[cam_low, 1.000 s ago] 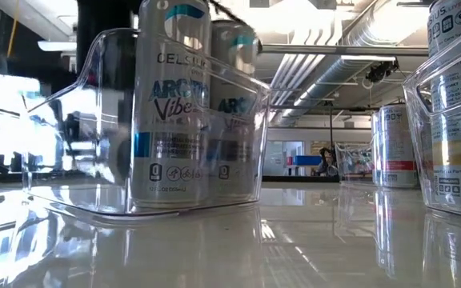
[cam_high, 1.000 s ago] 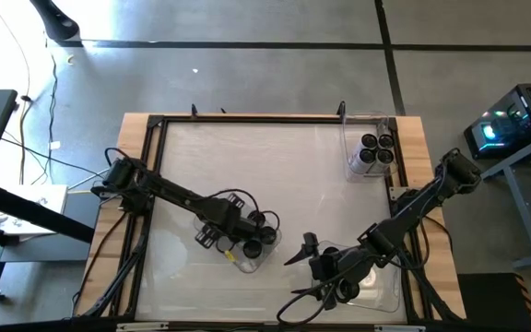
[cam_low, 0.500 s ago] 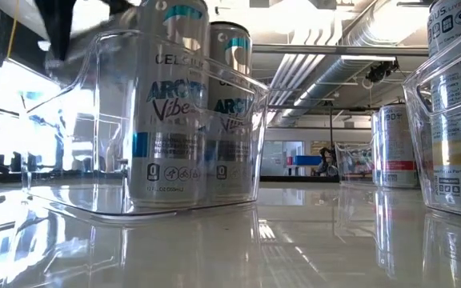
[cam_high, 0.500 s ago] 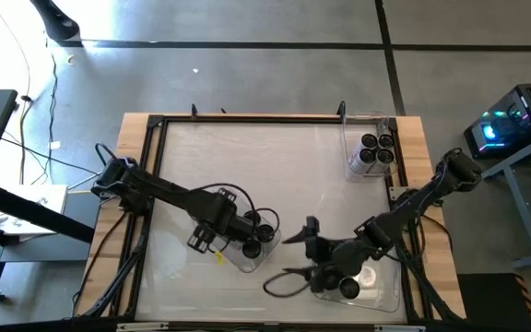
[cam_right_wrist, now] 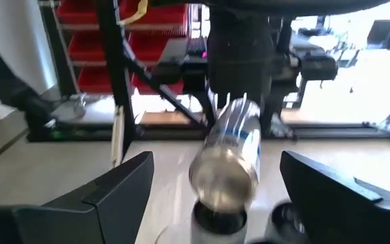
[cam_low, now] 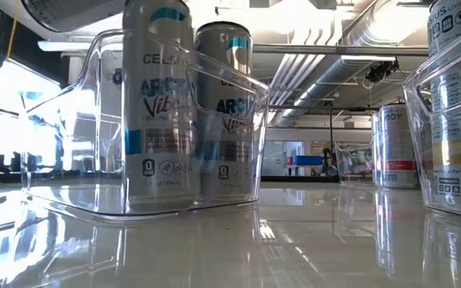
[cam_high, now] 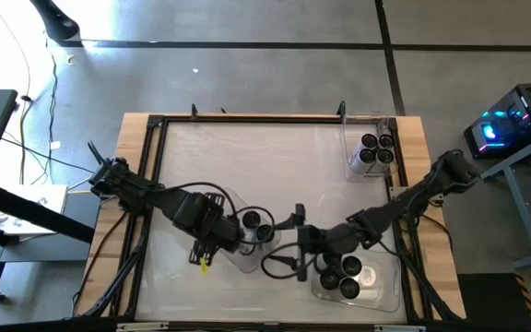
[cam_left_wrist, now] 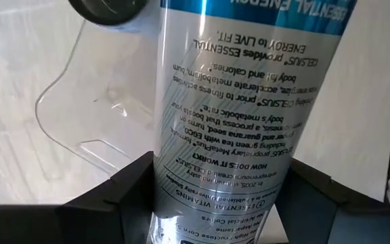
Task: Sort soda cans
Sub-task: Adjust the white-blue soda can in the bottom left transparent bin
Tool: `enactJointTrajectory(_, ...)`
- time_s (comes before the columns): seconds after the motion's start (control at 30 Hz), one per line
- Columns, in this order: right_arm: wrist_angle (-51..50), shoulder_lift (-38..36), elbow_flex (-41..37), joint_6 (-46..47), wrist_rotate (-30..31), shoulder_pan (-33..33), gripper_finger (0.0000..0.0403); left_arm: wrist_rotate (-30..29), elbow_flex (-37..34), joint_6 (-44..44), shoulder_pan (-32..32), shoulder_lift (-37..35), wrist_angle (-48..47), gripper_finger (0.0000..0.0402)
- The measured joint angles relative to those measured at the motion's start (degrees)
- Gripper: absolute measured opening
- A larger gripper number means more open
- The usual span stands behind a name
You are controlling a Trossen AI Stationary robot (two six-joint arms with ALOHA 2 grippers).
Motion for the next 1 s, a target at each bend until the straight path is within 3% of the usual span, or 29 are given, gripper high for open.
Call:
enactJointTrajectory(0.2, 11.12, 5.49, 0.00, -5.02, -2.63, -2.42, 0.0318, -0.08, 0.04, -1.65, -0.57, 0.09, 0.29, 0.0234)
enactJointTrajectory(0.5, 12.38, 9.60, 0.00, -13.22, -5.04, -4.80, 0.0318, -1.55, 0.04, -1.69, -0.32, 0.09, 0.31, 0.0234)
enactJointTrajectory(0.7, 12.34, 10.14, 0.00, -18.45, -10.90, -6.04, 0.0318, -2.03, 0.04, -1.78, -0.27, 0.09, 0.43, 0.0234)
enactJointTrajectory(0.87, 12.26, 10.14, 0.00, -19.17, -10.86, -6.88, 0.0318, -1.83, 0.02, -3.14, 0.61, -0.20, 0.24, 0.0234)
enactJointTrajectory(1.0, 12.23, 10.14, 0.00, -19.97, -6.64, -7.01, 0.0318, -1.81, 0.02, -3.97, 1.69, -1.44, 0.30, 0.0234)
